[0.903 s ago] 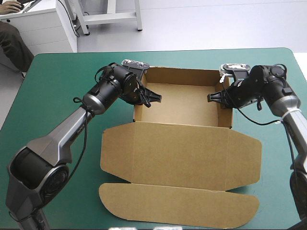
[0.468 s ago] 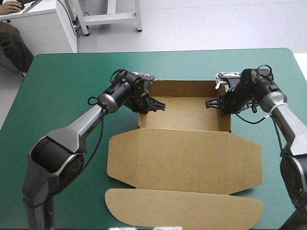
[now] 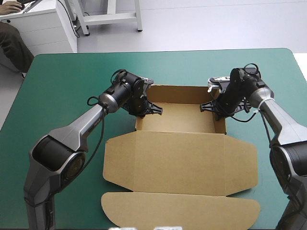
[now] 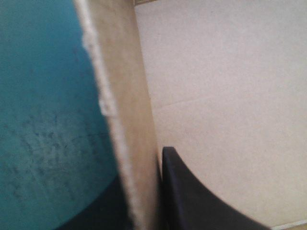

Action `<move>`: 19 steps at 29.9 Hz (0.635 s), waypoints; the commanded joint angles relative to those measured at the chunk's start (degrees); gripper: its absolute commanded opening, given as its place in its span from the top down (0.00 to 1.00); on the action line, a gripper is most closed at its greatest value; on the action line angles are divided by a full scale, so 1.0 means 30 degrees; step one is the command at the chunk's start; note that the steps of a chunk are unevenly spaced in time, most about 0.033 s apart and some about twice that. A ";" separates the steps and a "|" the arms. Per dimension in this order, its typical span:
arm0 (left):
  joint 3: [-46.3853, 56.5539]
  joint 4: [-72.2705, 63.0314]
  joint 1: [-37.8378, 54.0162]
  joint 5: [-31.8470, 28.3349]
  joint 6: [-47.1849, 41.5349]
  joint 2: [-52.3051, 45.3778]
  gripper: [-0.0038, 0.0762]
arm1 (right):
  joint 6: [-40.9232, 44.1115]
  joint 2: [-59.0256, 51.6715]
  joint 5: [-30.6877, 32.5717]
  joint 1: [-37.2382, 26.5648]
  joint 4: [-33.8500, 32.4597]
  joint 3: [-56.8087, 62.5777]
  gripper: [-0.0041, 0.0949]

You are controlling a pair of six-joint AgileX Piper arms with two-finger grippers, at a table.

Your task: Fold the box

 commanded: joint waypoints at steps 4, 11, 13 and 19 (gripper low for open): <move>-0.0507 0.0178 -0.0175 0.0102 0.1299 -0.0986 0.51 | -0.1149 -0.0989 -0.0062 0.0171 0.0227 -0.0760 0.80; -0.0507 0.2472 -0.0179 0.1051 0.0150 -0.1068 0.23 | -0.1676 -0.0989 -0.0013 0.0171 0.0335 -0.0878 0.17; -0.0507 0.2669 -0.0166 0.1182 0.0150 -0.1211 0.23 | -0.1676 -0.0989 0.0070 0.0171 0.0335 -0.1025 0.06; -0.1220 0.2559 -0.0088 0.1171 0.0150 -0.1774 0.23 | -0.1365 -0.1026 0.1146 0.0171 0.0380 -0.2239 0.02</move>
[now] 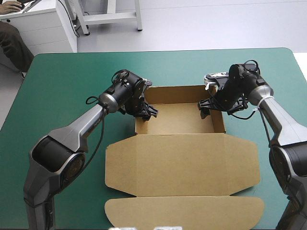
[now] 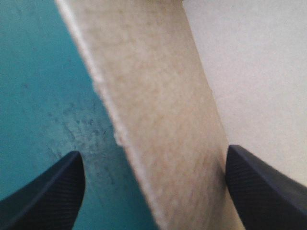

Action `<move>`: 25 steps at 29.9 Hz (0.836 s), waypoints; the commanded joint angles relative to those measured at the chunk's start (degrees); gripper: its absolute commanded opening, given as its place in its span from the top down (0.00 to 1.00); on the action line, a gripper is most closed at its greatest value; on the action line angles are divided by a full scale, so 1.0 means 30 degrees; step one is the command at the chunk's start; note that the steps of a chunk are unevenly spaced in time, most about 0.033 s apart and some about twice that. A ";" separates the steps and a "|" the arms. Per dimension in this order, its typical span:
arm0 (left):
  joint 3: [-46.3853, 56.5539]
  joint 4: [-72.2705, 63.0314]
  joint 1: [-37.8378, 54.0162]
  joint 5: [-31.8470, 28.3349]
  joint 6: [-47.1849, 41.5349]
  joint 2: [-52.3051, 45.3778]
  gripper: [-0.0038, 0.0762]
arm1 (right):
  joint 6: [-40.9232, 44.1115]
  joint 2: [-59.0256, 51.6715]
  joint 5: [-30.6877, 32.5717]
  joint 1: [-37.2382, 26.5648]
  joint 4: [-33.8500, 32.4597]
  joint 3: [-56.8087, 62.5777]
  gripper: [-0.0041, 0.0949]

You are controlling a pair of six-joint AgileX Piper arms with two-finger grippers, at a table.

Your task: Fold the box

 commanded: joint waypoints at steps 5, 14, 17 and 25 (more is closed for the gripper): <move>-0.1809 0.0510 -0.0020 -0.0028 -0.0185 -0.2834 0.24 | 0.0258 -0.1537 0.1646 -0.0059 0.0260 -0.2519 0.02; -0.1917 0.0525 -0.0020 0.0652 0.2160 -0.7191 0.43 | 0.0346 -0.3484 0.1621 -0.0059 0.0177 -0.2744 0.02; -0.1917 0.0377 -0.0020 0.1219 0.3199 -0.8837 0.62 | 0.0427 -0.3853 0.1621 -0.0059 0.0220 -0.2744 0.03; -0.0227 0.0308 -0.0020 0.1261 0.4287 -1.3907 0.96 | 0.0427 -0.3779 0.1621 -0.0059 0.0222 -0.2744 0.08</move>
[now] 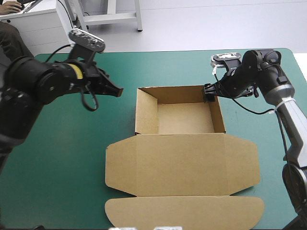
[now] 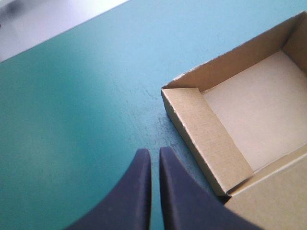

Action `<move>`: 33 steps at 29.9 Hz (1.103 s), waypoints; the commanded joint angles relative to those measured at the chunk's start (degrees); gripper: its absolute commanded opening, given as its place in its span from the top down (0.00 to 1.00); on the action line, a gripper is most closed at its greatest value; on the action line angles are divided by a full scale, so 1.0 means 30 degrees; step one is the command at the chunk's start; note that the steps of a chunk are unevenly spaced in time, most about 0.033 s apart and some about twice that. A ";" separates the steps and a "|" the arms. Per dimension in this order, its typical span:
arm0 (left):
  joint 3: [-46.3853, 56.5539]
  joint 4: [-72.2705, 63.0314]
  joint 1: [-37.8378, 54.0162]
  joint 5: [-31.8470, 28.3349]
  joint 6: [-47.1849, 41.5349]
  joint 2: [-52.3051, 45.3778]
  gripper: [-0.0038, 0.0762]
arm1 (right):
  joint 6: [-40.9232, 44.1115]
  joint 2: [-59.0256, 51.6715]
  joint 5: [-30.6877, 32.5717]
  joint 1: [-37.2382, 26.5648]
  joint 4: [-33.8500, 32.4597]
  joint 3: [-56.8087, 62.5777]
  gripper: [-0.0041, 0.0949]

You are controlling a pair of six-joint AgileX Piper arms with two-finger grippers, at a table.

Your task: Fold the box

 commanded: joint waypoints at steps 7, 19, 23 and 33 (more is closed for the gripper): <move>0.5896 -0.0055 -0.0039 0.0871 0.0277 -0.7131 0.96 | 0.0016 -0.0358 0.0245 -0.0059 0.0221 -0.0528 0.08; 1.7290 0.0027 -0.0039 0.0407 -0.0241 -1.5173 0.96 | 0.0016 0.1599 -0.0128 -0.0059 0.0148 -0.0528 0.12; 1.9467 0.0027 -0.0039 0.0123 -0.0802 -1.6407 0.96 | 0.0016 0.2360 -0.0662 -0.0059 0.0148 -0.0528 0.19; 2.1141 0.0027 -0.0039 -0.0635 -0.0802 -1.6634 0.96 | 0.0016 0.3756 -0.0673 -0.0059 0.0148 -0.0528 0.67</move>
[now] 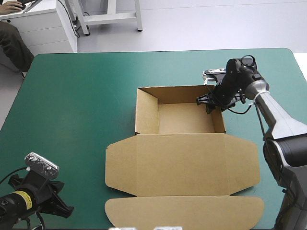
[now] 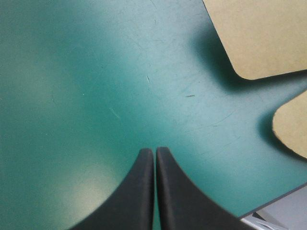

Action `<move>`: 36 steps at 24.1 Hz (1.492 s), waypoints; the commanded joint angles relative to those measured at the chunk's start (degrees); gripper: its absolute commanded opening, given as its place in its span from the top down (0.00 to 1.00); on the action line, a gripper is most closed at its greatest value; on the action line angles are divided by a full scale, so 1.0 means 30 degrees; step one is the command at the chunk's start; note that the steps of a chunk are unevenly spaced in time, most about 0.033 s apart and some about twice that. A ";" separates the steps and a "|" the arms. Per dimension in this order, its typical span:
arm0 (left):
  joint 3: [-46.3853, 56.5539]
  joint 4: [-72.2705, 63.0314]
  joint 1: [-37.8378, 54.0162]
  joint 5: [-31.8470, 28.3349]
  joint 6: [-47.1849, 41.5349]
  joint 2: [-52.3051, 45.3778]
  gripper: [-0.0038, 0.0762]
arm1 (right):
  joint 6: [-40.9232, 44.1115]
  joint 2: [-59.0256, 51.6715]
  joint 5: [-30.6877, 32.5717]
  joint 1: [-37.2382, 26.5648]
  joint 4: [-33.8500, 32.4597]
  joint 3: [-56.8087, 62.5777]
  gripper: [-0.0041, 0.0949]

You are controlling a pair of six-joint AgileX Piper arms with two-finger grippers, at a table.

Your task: Fold the box

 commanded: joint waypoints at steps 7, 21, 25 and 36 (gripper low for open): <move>-0.0391 0.0246 -0.0039 -0.1409 -0.0140 0.0114 0.96 | -0.0257 -0.0177 -0.0458 -0.0059 0.0006 -0.0528 0.98; -0.0391 0.0246 -0.0039 -0.1525 -0.0109 0.0114 0.96 | 0.0918 -0.0208 -0.3267 -0.5435 -0.6412 -0.6683 0.98; -0.0391 0.0246 -0.0039 -0.1598 -0.0109 0.0114 0.96 | 0.1051 -0.0002 -0.3266 -0.8483 -0.6174 -0.6683 0.98; -0.0391 0.0246 -0.0039 -0.1943 -0.0109 0.0114 0.96 | 0.0101 0.2274 -0.3181 -1.2427 -0.2599 -0.6683 0.87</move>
